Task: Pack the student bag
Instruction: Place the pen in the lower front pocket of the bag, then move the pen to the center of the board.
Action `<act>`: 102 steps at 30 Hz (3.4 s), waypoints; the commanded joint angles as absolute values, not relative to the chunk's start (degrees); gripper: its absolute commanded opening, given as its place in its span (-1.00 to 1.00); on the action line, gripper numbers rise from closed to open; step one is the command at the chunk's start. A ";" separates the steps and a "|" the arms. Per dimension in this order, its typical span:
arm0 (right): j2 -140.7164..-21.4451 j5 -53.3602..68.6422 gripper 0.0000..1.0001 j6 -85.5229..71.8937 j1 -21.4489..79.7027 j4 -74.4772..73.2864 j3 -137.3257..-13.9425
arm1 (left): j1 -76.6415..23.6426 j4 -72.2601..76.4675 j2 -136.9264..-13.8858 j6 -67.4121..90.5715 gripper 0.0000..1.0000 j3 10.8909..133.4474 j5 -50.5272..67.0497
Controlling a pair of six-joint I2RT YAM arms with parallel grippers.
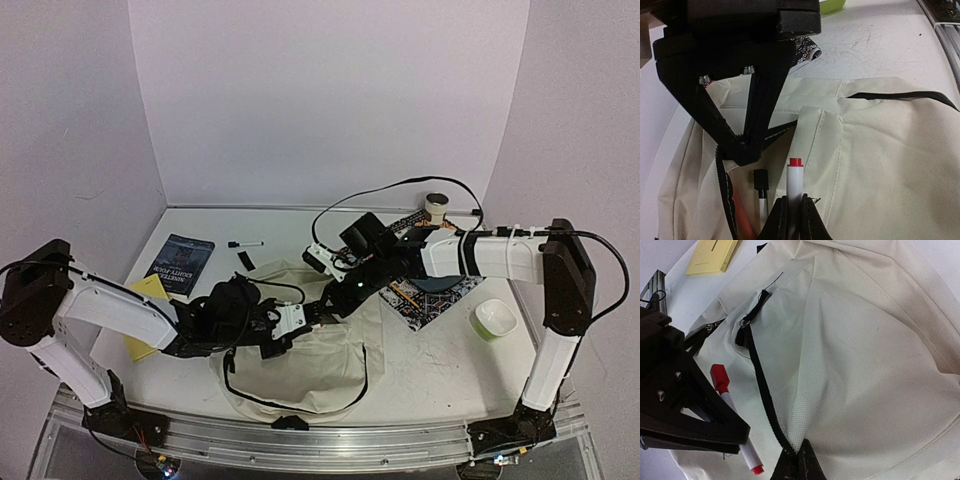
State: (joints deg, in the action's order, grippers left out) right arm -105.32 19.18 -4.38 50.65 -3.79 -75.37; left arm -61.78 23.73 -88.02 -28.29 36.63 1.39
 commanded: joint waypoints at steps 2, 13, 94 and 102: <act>-104.59 21.87 -1.00 -5.10 50.59 -3.05 -76.91 | -61.97 28.22 -92.82 -36.57 -1.00 41.52 0.53; -104.10 22.15 -1.00 -5.27 50.62 -3.16 -76.49 | -61.00 30.87 -98.47 -42.18 -1.00 43.97 -4.52; -103.30 19.65 -1.00 -3.47 50.62 -4.77 -74.06 | -23.91 -5.48 -112.69 -13.37 0.34 76.41 -6.07; -104.25 20.31 -1.00 -4.31 50.61 -5.01 -74.76 | -20.86 -12.00 -123.82 -17.18 0.33 90.01 -1.61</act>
